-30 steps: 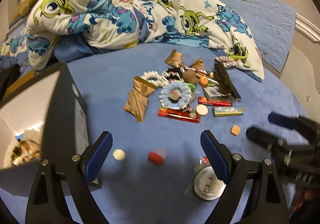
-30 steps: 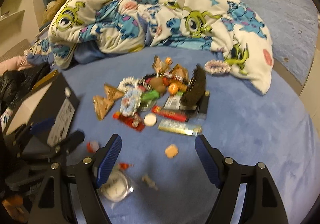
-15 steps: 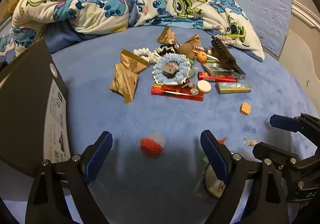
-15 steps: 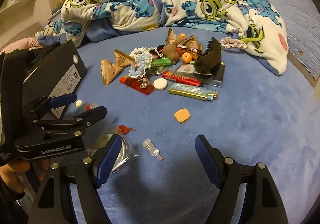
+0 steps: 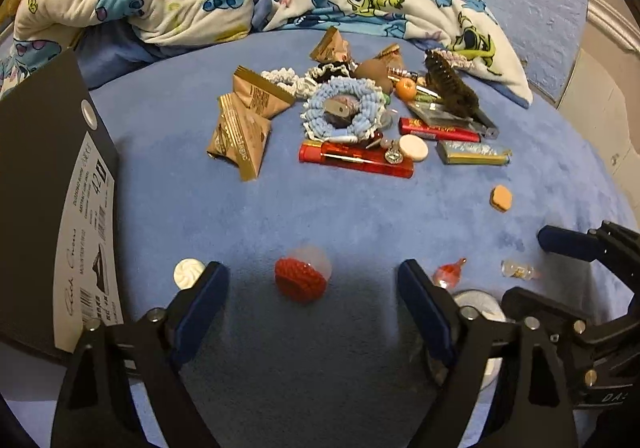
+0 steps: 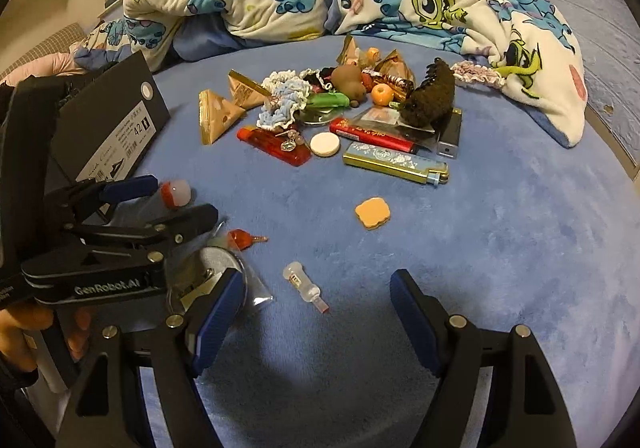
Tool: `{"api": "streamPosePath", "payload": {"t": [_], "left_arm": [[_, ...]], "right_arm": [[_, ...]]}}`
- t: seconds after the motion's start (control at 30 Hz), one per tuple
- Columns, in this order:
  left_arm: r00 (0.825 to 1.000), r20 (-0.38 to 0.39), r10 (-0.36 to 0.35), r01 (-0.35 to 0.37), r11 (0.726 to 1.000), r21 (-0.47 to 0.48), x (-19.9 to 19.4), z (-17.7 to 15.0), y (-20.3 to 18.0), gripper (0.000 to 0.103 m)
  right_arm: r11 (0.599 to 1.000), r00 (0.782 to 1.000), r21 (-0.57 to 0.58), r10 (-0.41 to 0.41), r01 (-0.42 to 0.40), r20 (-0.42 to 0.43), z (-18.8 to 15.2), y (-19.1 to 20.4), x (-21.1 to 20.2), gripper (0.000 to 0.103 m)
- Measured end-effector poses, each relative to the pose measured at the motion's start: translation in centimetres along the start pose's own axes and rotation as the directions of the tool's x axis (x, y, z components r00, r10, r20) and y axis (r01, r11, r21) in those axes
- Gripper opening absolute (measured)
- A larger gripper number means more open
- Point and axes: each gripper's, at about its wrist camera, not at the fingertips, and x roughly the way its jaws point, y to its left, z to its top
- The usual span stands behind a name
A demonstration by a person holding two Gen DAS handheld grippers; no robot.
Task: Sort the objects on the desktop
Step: 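Grasp the red mesh ball with left tool while right tool grasps small clear vial, then carry the red ball and clear vial over the shoebox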
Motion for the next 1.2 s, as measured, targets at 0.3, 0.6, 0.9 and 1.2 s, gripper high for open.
{"api": "streamPosePath", "payload": {"t": [0.3,0.6,0.9,1.2], "left_arm": [[0.999,0.03,-0.012,0.01,0.999,0.044,-0.4,0.0,-0.9,0.027],[0.999,0.03,-0.031,0.029,0.998,0.047,-1.2,0.1,-0.9,0.026],[0.997,0.056,-0.059,0.056,0.998,0.042,-2.8,0.9,-1.2,0.026],[0.995,0.089,-0.038,0.033,0.998,0.05,-4.7,1.6,-1.8,0.026]], "right_arm": [[0.999,0.999,-0.034,-0.034,0.034,-0.006,-0.1,0.1,0.3,0.023],[0.999,1.0,-0.045,-0.016,0.015,-0.011,0.0,0.7,0.0,0.01],[1.0,1.0,-0.02,0.007,-0.006,0.004,0.4,0.8,-0.7,0.011],[0.999,0.999,-0.019,-0.03,0.031,0.019,1.0,1.3,-1.7,0.011]]}}
